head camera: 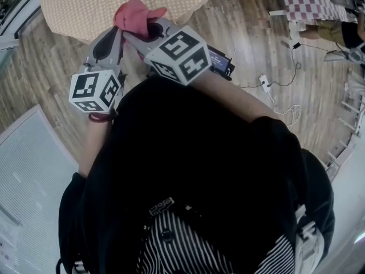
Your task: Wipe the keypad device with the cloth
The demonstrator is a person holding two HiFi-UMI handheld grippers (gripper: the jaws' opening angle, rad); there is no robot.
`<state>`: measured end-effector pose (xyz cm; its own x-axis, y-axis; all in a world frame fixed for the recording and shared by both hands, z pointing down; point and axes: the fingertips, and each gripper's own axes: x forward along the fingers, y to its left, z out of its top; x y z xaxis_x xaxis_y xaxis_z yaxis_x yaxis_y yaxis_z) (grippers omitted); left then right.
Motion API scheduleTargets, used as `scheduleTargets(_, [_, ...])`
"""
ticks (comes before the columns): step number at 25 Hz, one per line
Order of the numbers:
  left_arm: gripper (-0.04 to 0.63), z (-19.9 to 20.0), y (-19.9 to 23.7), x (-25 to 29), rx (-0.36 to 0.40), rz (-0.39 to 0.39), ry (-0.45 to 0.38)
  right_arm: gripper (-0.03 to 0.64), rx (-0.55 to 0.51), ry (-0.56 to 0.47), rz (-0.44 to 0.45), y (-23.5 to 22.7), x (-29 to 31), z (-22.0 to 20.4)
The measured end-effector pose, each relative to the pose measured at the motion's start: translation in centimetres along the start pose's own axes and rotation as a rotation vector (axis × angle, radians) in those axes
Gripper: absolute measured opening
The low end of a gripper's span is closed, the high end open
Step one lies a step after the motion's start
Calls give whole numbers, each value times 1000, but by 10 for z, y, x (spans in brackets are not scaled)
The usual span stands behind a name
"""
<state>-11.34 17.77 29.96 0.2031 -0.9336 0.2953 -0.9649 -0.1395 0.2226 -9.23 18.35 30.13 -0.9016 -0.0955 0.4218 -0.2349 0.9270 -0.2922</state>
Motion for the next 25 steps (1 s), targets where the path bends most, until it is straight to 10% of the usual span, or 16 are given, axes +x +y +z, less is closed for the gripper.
scheduleTargets(25, [3,74,34,200,30,97,132,63,68,9,189,-199,26,81])
